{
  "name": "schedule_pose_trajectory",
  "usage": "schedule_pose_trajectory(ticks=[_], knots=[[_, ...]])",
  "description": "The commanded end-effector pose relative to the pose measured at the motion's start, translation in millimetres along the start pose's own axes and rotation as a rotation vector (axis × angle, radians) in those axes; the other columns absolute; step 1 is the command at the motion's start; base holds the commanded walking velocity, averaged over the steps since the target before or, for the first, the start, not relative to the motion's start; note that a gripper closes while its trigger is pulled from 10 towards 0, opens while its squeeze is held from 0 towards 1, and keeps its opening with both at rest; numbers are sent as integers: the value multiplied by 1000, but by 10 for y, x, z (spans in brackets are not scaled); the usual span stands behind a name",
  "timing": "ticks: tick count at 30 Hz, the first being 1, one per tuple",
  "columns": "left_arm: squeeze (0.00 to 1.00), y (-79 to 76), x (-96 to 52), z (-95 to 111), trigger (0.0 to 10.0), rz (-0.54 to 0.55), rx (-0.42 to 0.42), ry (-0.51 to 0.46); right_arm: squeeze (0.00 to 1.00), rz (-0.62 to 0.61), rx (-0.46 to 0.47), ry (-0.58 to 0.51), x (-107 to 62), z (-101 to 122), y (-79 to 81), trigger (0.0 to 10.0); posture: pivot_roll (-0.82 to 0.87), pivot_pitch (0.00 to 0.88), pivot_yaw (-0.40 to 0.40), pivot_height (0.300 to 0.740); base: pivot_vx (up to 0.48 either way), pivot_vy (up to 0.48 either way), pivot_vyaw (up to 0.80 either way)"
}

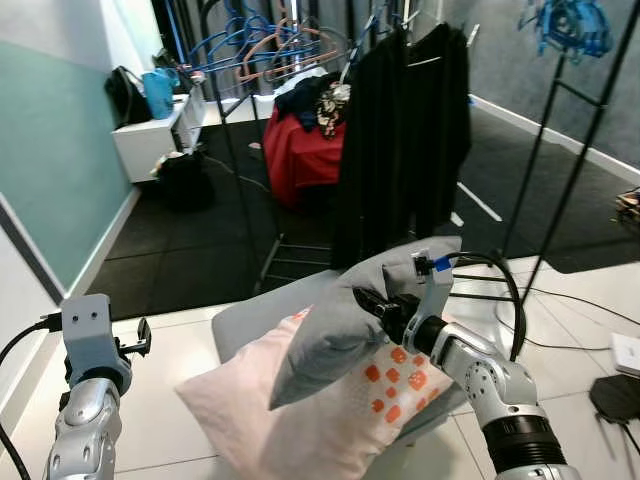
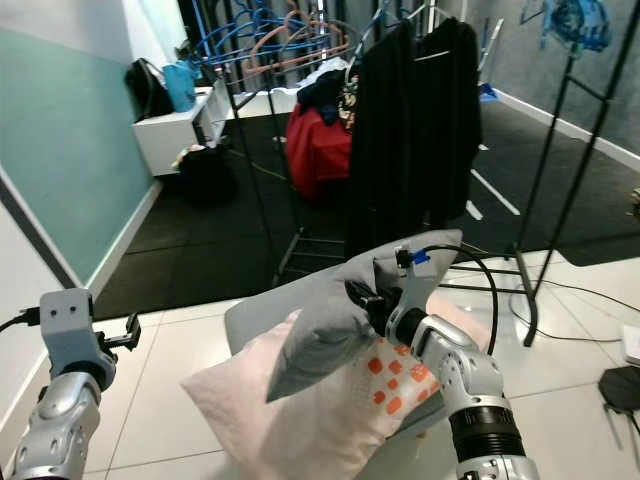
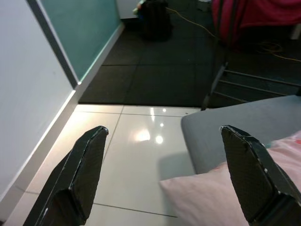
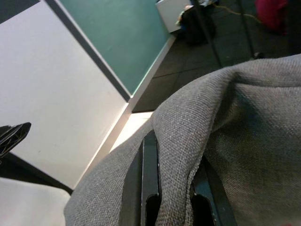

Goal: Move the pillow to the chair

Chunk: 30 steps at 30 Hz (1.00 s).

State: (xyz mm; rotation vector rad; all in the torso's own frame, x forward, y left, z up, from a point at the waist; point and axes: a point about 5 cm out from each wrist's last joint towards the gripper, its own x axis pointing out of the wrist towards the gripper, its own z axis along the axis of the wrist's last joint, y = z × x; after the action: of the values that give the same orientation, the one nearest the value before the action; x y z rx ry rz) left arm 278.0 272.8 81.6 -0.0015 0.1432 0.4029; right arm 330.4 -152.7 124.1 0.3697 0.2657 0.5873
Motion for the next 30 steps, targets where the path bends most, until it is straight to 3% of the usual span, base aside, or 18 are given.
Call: schedule_pose_trajectory(ticks=[1, 11, 20, 26, 28, 29, 30], knots=[[0, 80, -8, -33, 10000, 27, 10, 8, 0, 54, -46, -77, 69, 177, 104, 10000, -212, 0, 50, 688, 0, 0, 0], [0, 34, -9, -80, 10000, 32, 10, 16, 0, 35, -82, -92, 69, 234, 49, 10000, -216, 5, 23, 688, 0, 0, 708], [0, -32, -55, -147, 10000, -6, 12, 25, 0, -43, -85, -72, 49, 177, -119, 10000, -205, 5, 13, 688, 0, 0, 794], [0, -34, -57, -148, 10000, -8, 12, 24, 0, -39, -88, -75, 54, 183, -114, 10000, -204, 4, 14, 688, 0, 0, 794], [0, -41, -60, -145, 10000, -12, 7, 22, 0, -9, -89, -92, 67, 218, -66, 10000, -204, 4, 15, 688, 0, 0, 794], [0, -54, -64, -138, 10000, -16, 3, 18, 0, 93, -95, -125, 84, 294, 84, 10000, -204, 4, 15, 688, 0, 0, 794], [0, -54, -64, -138, 10000, -16, 3, 18, 0, 93, -95, -125, 84, 294, 84, 10000, -204, 4, 15, 688, 0, 0, 794]])
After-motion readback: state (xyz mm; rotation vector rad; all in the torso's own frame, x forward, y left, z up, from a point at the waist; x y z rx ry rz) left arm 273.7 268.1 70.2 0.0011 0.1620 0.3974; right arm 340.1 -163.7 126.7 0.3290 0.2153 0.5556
